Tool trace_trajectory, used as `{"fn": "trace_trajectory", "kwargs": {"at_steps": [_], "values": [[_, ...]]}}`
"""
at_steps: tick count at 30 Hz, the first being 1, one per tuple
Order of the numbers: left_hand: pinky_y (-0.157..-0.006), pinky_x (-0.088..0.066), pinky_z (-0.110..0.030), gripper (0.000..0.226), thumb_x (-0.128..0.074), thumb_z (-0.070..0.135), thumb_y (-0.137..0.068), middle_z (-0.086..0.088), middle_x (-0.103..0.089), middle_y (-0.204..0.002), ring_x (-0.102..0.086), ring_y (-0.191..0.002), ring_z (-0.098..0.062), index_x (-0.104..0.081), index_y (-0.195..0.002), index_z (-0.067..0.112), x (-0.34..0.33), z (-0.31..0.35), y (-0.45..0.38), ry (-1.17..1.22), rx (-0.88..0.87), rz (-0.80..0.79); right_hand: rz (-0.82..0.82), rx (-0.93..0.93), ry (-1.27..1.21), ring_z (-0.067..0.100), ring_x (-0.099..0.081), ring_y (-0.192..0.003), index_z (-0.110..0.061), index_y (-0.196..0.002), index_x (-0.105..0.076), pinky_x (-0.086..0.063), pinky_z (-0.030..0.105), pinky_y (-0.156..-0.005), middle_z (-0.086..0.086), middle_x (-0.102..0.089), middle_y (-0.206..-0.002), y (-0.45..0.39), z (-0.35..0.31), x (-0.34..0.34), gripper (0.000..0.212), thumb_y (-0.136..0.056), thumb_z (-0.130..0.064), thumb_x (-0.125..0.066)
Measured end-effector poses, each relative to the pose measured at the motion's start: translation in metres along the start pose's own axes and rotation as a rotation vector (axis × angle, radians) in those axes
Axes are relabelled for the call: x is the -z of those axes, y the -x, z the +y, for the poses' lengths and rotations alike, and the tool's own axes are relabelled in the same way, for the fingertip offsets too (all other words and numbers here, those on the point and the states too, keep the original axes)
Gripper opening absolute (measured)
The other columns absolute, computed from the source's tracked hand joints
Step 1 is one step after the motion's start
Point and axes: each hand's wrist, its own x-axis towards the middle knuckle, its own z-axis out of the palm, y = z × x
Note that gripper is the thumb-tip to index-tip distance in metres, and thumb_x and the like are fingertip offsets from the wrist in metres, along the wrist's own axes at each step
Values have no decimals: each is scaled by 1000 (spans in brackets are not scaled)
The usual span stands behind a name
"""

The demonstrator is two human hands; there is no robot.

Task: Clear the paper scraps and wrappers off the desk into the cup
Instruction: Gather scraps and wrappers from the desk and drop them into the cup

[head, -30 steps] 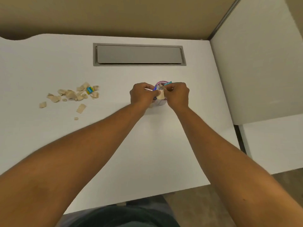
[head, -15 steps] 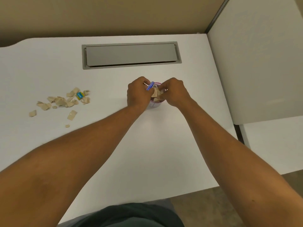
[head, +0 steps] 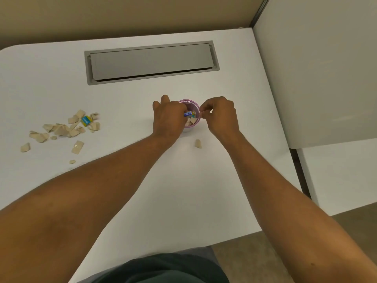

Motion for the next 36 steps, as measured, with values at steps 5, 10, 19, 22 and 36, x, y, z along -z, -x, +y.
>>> {"fn": "trace_trajectory", "kwargs": {"at_steps": [5, 10, 19, 22, 36], "values": [[-89, -42, -38, 26, -67, 39, -98, -3, -75, -109, -57, -111, -26, -77, -116, 23, 7, -1, -9, -63, -78, -124, 141, -64, -133, 17, -67, -86, -15, -96, -74, -50, 26, -74, 0, -74, -92, 27, 27, -16, 7, -89, -13, -74], [-88, -53, -32, 38, -78, 38, -90, -3, -75, -115, -67, -102, -23, -76, -123, 21, 23, -20, 1, 273, -46, -106, 5, -127, -67, 23, -66, -100, -14, -117, -71, -53, 35, -92, 7, -67, -115, 49, 57, -53, 28, -90, -16, -77], [-93, -58, -40, 22, -76, 25, -93, -2, -76, -109, -70, -88, -18, -78, -113, 15, 3, -72, 57, 554, 341, -27, -193, 117, 233, 31, -59, -109, -9, -110, -76, -50, 33, -87, 11, -64, -113, 63, 65, -99, 22, -96, -4, -59], [-96, -52, -32, 30, -74, 25, -95, -4, -72, -116, -67, -102, -20, -75, -124, 16, -14, -76, 69, 439, 237, -184, -163, 98, 160, 29, -63, -113, -11, -114, -76, -51, 34, -94, 9, -69, -115, 68, 62, -93, 25, -96, -8, -59], [-62, -44, -40, 18, -46, 7, -104, -12, -55, -108, -59, -97, -34, -63, -100, 3, -29, -65, 64, -212, -230, -343, 259, 382, -47, 22, -65, -97, -16, -98, -78, -53, 30, -84, 2, -75, -97, 38, -17, -28, 10, -91, -15, -71]]}}
